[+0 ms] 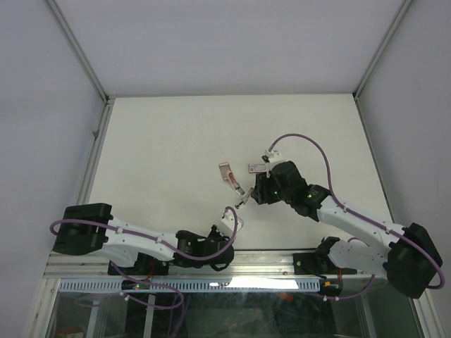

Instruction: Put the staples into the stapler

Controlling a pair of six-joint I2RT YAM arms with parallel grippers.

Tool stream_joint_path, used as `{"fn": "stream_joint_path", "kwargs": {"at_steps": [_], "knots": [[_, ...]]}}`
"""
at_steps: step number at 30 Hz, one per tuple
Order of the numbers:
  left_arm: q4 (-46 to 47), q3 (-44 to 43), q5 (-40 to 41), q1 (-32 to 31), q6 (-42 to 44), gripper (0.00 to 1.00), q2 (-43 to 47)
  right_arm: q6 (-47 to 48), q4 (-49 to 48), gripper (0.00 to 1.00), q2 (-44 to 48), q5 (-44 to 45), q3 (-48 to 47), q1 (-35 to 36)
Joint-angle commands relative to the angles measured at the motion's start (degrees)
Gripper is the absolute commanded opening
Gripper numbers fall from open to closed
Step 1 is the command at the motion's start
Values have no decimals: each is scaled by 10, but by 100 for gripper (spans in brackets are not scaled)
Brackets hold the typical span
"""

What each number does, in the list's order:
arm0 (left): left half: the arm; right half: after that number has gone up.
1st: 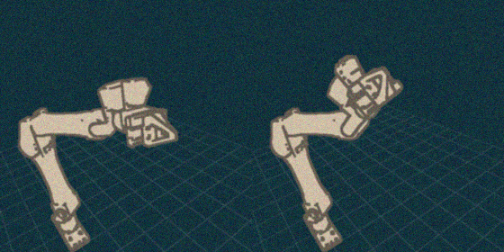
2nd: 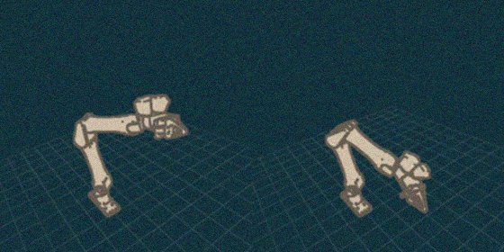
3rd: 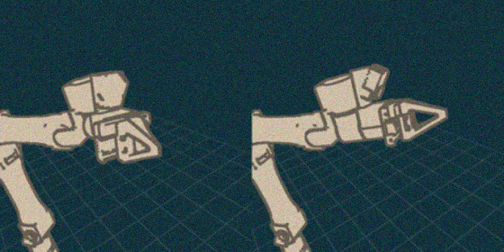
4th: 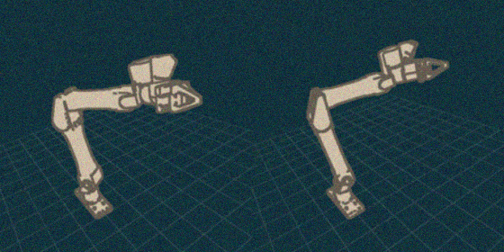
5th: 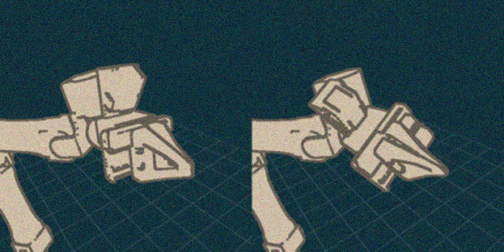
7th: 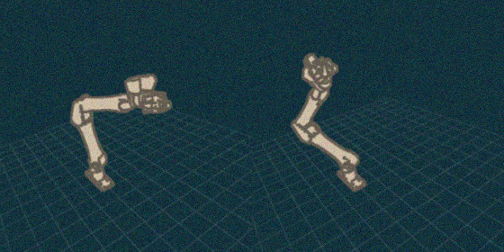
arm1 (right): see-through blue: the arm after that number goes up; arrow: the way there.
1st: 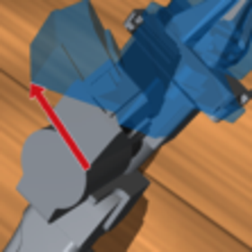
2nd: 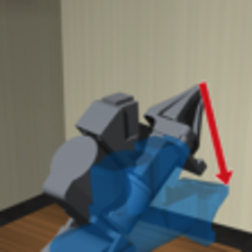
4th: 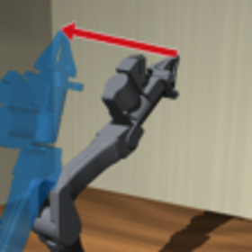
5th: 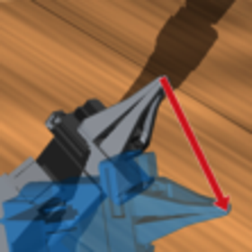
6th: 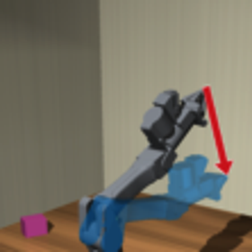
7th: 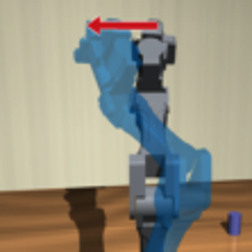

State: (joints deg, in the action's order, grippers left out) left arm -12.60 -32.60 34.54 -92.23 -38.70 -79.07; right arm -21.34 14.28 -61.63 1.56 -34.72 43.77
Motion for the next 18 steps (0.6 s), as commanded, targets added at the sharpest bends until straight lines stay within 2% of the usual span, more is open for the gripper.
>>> {"fn": "stream_joint_path", "kwargs": {"at_steps": [1,6,10,15,18], "knots": [[47,0,-30,37,-6,12,60,-3,-21,47,27,-32,-12,-5],[197,50,-154,177,11,12,146,-27,-48,48,42,-105,-13,-37],[312,93,-270,271,-16,12,198,-81,-89,49,63,-199,-4,-71],[506,165,-426,366,-81,11,233,-211,-254,58,102,-316,58,-92],[588,185,-494,399,-119,11,237,-274,-341,62,121,-342,91,-92]]}}
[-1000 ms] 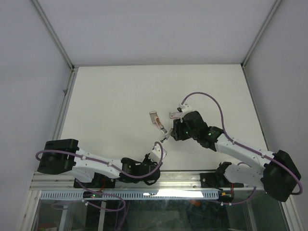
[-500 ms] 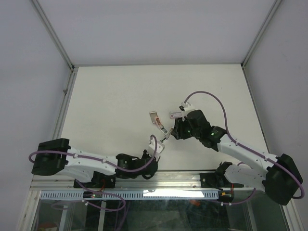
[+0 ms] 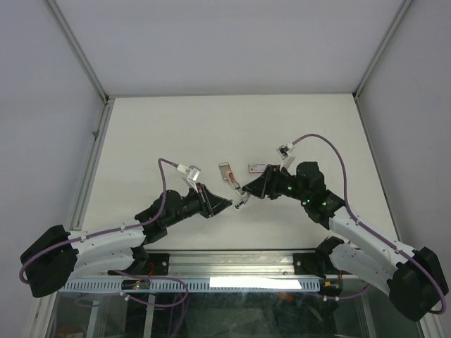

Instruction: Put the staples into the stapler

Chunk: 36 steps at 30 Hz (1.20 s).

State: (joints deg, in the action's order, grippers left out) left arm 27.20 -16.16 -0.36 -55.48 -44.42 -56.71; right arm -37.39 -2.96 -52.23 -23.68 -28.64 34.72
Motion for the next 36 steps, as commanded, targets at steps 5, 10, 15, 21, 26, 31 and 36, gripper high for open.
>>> {"fn": "stream_joint_path", "kwargs": {"at_steps": [5,10,15,21,26,31,36], "knots": [[295,40,-200,59,-114,11,15,-169,-251,65,38,-118,53,-1],[311,41,-204,60,-126,11,27,-211,-313,64,30,-136,69,0],[310,44,-201,60,-134,11,41,-234,-376,61,13,-159,70,15],[305,41,-202,59,-134,11,45,-234,-404,59,-14,-166,55,49],[307,40,-202,60,-134,10,44,-228,-406,53,-18,-160,47,64],[307,40,-197,59,-134,10,42,-224,-406,49,-17,-161,42,73],[306,40,-194,60,-133,10,39,-217,-398,44,-16,-157,37,79]]}}
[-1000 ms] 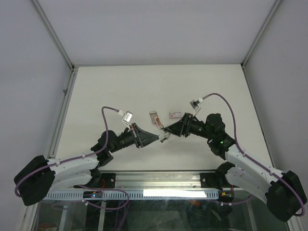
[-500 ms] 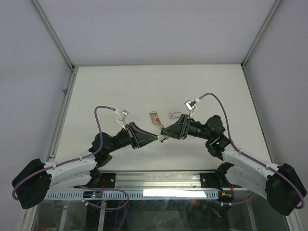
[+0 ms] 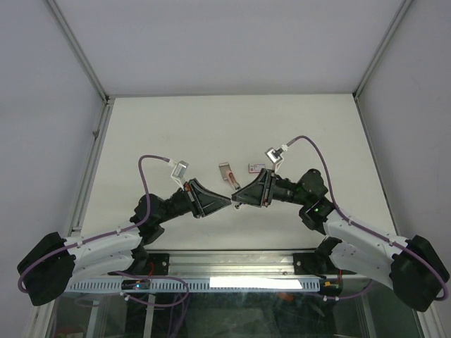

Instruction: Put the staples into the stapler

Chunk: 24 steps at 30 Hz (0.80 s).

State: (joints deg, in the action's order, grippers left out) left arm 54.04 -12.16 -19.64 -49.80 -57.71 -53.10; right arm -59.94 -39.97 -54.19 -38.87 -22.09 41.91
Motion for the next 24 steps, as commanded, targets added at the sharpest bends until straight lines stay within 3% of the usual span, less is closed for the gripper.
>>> {"fn": "stream_joint_path", "kwargs": {"at_steps": [1,5,24], "knots": [[37,-1,-1,2,0,10,2,10,-27,43,4,-4,-29,8],[35,1,4,3,-1,10,3,16,-18,39,4,-4,-33,10],[34,1,13,3,-1,10,-5,16,11,39,7,-4,-37,11]]}}
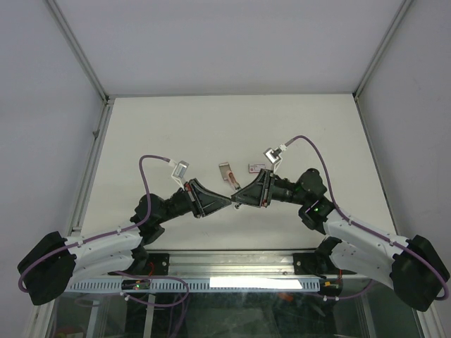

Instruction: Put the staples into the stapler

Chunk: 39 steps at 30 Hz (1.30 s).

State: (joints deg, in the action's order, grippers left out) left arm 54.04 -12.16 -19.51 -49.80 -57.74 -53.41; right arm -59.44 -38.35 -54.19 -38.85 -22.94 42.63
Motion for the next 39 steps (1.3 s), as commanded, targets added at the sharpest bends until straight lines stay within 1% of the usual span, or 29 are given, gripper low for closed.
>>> {"fn": "stream_joint_path", "kwargs": {"at_steps": [1,2,3,4,9,13,15,16,18,19,20,21,22,23,24,25,26,29,32,34,39], "knots": [[33,1,11,3,-1,10,-2,11,-2,39,6,-4,-29,3],[32,0,11,3,-1,10,-2,15,0,38,7,-4,-30,3],[31,0,12,3,-1,10,-2,36,2,20,8,9,-30,3],[30,0,12,3,-1,10,-2,40,3,15,9,11,-29,3],[29,0,13,3,-1,10,-5,48,15,9,13,16,-31,3],[30,-2,11,2,-1,10,-9,51,19,9,13,17,-32,3],[30,-2,12,2,-1,12,-11,51,19,9,14,17,-33,3],[30,-2,12,3,-1,14,-12,52,20,9,15,18,-33,3],[28,-2,14,3,1,23,-13,57,30,9,17,22,-35,3],[26,-1,15,3,3,33,-14,64,38,9,18,25,-36,3],[23,-1,17,3,4,40,-13,72,48,9,20,28,-38,3],[17,0,19,3,7,56,-10,85,64,9,23,32,-42,3],[9,1,23,3,11,67,-7,101,88,9,27,41,-48,3],[-3,2,28,3,15,76,-1,109,120,9,36,44,-56,3],[-14,4,34,4,20,84,8,144,158,9,40,66,-66,3],[-32,7,43,4,27,90,16,166,195,9,47,83,-76,3],[-51,7,51,5,36,94,26,189,238,9,51,100,-88,3],[-151,-1,92,4,84,99,45,246,357,9,54,165,-123,3],[-247,-25,127,4,125,99,18,284,437,9,43,226,-144,3],[-257,-32,130,4,128,99,-24,300,472,9,37,259,-146,3],[-213,-51,122,-8,141,98,-150,313,494,9,29,304,-140,3]]}}
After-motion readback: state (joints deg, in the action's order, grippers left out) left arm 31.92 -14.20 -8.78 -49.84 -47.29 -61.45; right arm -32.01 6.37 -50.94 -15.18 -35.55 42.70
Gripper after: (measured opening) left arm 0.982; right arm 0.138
